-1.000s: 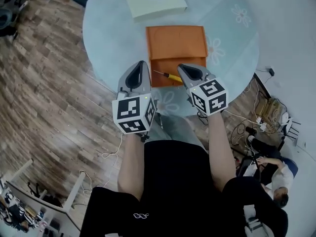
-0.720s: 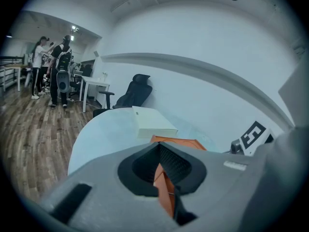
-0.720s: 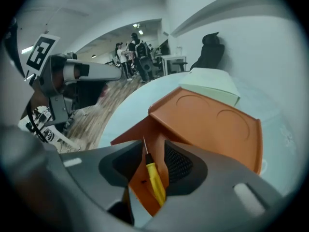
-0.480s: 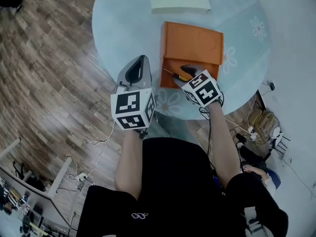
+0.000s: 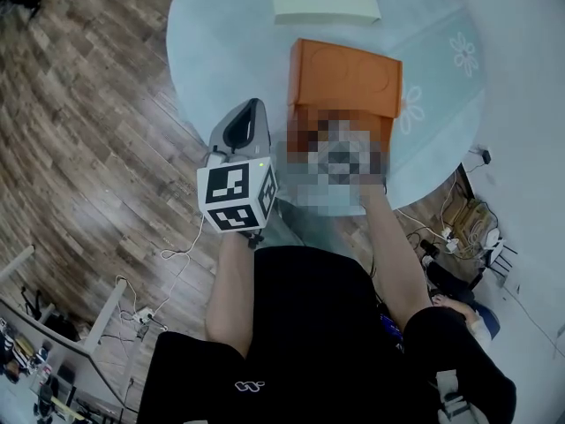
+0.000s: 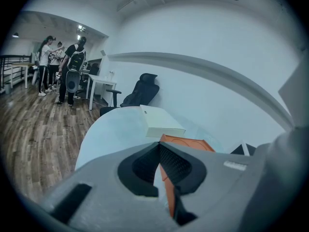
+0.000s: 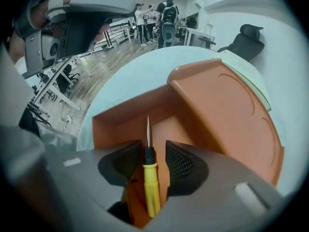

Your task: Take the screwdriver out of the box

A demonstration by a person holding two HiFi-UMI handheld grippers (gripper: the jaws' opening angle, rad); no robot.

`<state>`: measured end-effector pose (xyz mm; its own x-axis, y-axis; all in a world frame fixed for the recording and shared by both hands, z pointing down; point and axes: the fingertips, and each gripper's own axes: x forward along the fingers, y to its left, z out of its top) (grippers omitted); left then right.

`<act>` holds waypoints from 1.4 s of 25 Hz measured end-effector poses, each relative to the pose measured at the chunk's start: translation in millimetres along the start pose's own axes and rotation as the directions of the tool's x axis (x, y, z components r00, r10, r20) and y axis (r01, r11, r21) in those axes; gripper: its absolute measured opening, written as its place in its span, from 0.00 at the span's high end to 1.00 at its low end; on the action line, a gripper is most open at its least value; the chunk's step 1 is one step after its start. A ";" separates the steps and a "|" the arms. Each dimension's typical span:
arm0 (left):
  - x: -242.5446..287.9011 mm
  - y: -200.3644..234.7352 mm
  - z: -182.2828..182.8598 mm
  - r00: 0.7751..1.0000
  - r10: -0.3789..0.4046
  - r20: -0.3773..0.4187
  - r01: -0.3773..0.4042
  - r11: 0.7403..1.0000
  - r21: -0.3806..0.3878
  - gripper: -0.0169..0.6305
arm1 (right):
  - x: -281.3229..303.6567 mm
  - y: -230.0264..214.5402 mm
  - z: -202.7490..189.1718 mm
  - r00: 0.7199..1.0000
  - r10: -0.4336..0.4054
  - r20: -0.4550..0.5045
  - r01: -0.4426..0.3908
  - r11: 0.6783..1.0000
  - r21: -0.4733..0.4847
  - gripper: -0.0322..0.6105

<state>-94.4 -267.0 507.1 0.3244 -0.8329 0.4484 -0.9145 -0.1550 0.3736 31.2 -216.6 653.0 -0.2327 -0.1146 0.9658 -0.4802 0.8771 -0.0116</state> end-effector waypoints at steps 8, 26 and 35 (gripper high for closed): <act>0.9 -15.8 2.8 1.000 -0.031 0.001 0.031 0.999 0.022 0.97 | -0.4 3.3 -1.9 0.999 -0.036 -0.035 0.035 0.998 -0.046 0.85; -16.3 -38.9 3.5 0.996 -0.093 0.018 0.092 0.994 0.060 0.97 | -70.3 -14.2 13.6 0.940 -0.149 0.307 0.083 0.973 0.217 0.85; -27.1 -63.8 27.7 0.988 -0.144 0.054 0.136 0.982 0.133 0.97 | -153.9 -27.3 42.2 0.787 -0.260 0.560 0.053 0.932 0.359 0.85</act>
<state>-51.6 -249.2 448.7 0.4391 -0.8295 0.3450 -0.8859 -0.3358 0.3202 44.5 -242.7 493.8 -0.5315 -0.5792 0.6181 -0.7634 0.6438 -0.0532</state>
